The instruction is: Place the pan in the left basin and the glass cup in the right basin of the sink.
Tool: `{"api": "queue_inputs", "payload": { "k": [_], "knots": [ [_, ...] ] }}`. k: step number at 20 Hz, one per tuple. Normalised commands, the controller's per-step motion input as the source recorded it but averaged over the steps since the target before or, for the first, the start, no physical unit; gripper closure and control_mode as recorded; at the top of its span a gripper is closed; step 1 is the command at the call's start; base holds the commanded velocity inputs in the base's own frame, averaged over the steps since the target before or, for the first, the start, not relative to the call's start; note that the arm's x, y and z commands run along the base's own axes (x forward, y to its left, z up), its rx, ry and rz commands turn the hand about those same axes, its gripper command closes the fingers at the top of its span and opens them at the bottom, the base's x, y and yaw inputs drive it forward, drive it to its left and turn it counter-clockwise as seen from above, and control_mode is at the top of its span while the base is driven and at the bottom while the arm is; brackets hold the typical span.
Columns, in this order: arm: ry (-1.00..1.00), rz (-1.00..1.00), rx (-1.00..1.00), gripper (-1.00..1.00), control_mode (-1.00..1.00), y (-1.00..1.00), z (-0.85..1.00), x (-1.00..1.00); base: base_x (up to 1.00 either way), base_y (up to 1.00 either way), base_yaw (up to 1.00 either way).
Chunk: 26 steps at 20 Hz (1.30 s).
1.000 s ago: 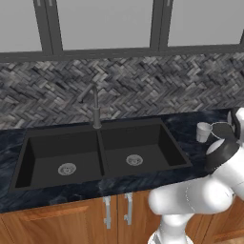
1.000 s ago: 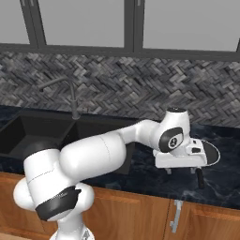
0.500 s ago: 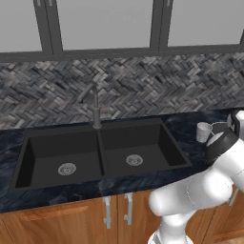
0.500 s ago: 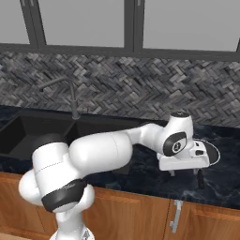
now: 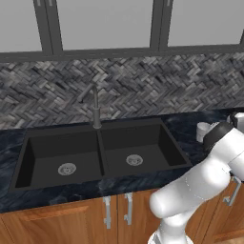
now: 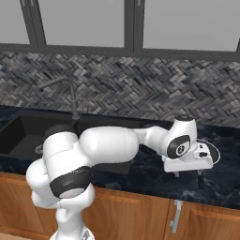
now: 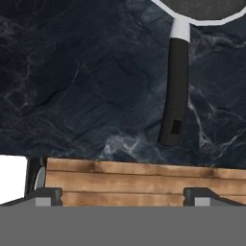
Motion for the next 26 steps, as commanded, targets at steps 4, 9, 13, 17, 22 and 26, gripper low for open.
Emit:
{"api": "queue_inputs", "payload": {
  "k": [4,9,13,17,22,26],
  "knots": [
    [-0.02,0.0,0.03,-1.0,-1.0,-0.07,-0.12,0.22,0.0,0.0,0.0],
    [0.0,0.0,0.04,-1.0,-1.0,-0.14,-0.12,0.25,0.0,0.0,0.0],
    [0.0,0.0,0.0,-1.0,-1.0,-0.2,-0.12,0.19,0.0,0.0,0.0],
    [0.0,0.0,0.0,-1.0,-1.0,-0.2,-0.13,0.19,0.0,0.0,0.0],
    [0.0,0.0,0.0,-1.0,-1.0,-0.19,-0.11,0.19,0.0,0.0,0.0],
    [0.0,0.0,0.0,-1.0,-1.0,-0.21,-0.09,0.18,0.0,0.0,0.0]
  ]
}}
